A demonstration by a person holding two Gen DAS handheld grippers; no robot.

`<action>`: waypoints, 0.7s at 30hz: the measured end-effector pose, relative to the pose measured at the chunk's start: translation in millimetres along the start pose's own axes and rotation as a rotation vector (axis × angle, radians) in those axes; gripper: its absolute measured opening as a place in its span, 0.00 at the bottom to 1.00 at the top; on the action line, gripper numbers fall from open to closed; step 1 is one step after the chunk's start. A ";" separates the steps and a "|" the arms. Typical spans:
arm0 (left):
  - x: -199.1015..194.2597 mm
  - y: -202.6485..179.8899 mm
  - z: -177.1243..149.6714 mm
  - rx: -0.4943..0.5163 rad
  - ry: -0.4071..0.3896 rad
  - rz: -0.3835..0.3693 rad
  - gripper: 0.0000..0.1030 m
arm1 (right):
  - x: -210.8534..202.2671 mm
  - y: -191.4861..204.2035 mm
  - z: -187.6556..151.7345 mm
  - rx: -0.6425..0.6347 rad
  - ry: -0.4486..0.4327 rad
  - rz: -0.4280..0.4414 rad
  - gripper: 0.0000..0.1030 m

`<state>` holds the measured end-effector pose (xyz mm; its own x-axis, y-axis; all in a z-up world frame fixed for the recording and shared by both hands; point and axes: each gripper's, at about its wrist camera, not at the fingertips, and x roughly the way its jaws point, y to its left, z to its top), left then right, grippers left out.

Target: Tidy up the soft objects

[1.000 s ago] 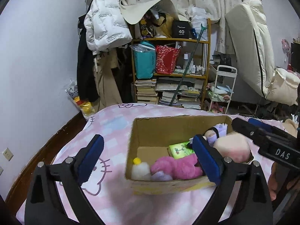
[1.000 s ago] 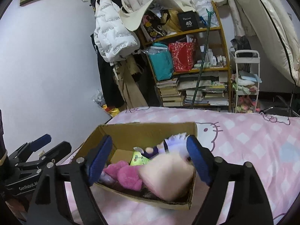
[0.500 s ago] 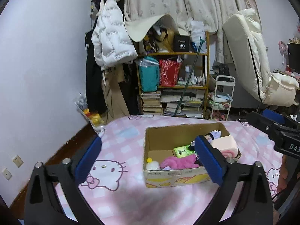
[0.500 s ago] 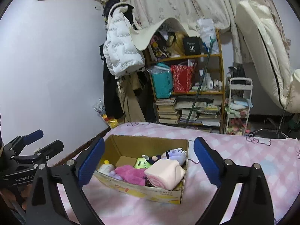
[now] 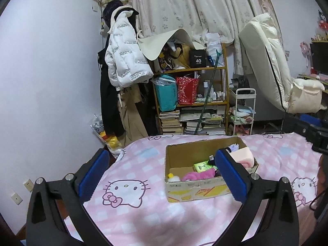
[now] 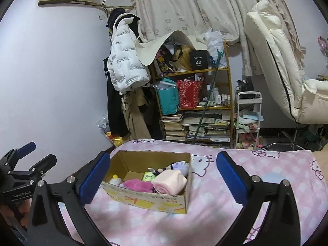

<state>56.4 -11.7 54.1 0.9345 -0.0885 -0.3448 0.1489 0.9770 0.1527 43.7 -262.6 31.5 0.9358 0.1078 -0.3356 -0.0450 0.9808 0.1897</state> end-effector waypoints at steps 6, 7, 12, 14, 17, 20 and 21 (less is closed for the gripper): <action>-13.9 1.0 -11.1 -0.037 -0.043 0.016 0.99 | -2.1 -4.5 -10.0 -0.001 0.007 -0.011 1.00; -15.0 2.4 -12.6 -0.049 -0.046 0.011 0.99 | -2.4 -5.8 -12.9 0.001 0.004 -0.015 1.00; -9.4 4.1 -16.3 -0.052 -0.036 0.008 0.99 | -2.4 -9.9 -23.1 0.001 -0.014 -0.038 1.00; -7.4 4.5 -18.5 -0.057 -0.033 0.004 0.99 | -1.5 -10.9 -25.4 0.000 -0.015 -0.042 1.00; -2.9 3.5 -23.5 -0.061 -0.035 -0.003 0.99 | 0.1 -12.4 -27.5 0.005 -0.010 -0.044 1.00; -2.3 1.9 -25.9 -0.055 -0.033 -0.006 0.99 | 2.7 -14.0 -29.2 0.010 -0.004 -0.045 1.00; -0.6 0.7 -26.9 -0.047 -0.031 -0.003 0.99 | 3.4 -14.8 -29.7 0.011 -0.001 -0.046 1.00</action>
<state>47.3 -5.7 29.5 0.9438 -0.0968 -0.3160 0.1372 0.9846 0.1081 37.2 -271.9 0.1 0.9373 0.0626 -0.3428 0.0017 0.9829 0.1841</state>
